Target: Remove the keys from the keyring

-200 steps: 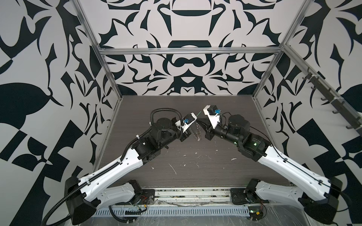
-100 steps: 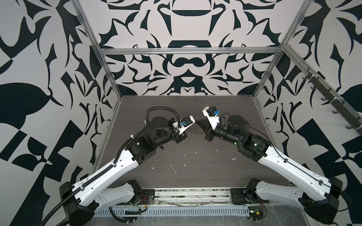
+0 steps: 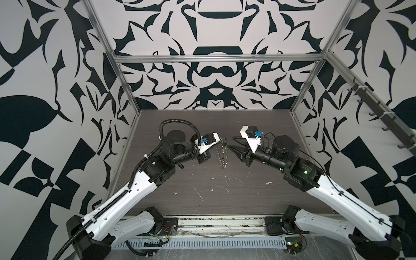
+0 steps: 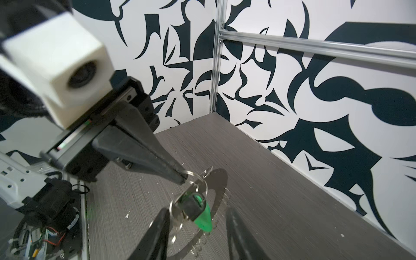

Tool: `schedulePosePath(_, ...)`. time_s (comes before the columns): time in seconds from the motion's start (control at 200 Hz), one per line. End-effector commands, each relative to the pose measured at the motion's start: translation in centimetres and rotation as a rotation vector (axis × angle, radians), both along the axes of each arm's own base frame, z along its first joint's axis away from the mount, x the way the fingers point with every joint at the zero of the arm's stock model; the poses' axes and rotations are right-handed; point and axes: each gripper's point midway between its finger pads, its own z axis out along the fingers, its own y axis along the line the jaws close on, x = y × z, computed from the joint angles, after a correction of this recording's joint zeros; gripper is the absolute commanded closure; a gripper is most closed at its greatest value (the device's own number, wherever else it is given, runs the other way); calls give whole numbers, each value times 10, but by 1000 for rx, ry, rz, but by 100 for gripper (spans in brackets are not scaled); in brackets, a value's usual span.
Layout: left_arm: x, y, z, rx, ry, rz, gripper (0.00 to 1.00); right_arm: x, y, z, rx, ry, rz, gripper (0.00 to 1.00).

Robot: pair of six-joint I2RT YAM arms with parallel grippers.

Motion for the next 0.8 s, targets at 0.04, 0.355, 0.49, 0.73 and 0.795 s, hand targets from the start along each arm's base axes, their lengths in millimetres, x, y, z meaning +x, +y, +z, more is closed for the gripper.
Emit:
schedulePosePath(0.04, -22, -2, 43, -96, -80, -169, 100, -16, -5, 27, -58, -167, 95, 55)
schedulePosePath(0.355, -30, -10, 35, -14, -117, -318, 100, -18, -2, 39, -120, -278, 304, 59)
schedulePosePath(0.49, -30, -11, 35, -13, -153, -327, 100, -23, 3, 45, -117, -307, 366, 62)
schedulePosePath(0.73, -31, -11, 34, -10, -179, -342, 100, -26, 10, 37, -130, -267, 430, 67)
schedulePosePath(0.795, -32, -11, 33, -6, -184, -347, 100, -25, 11, 37, -129, -269, 431, 69)
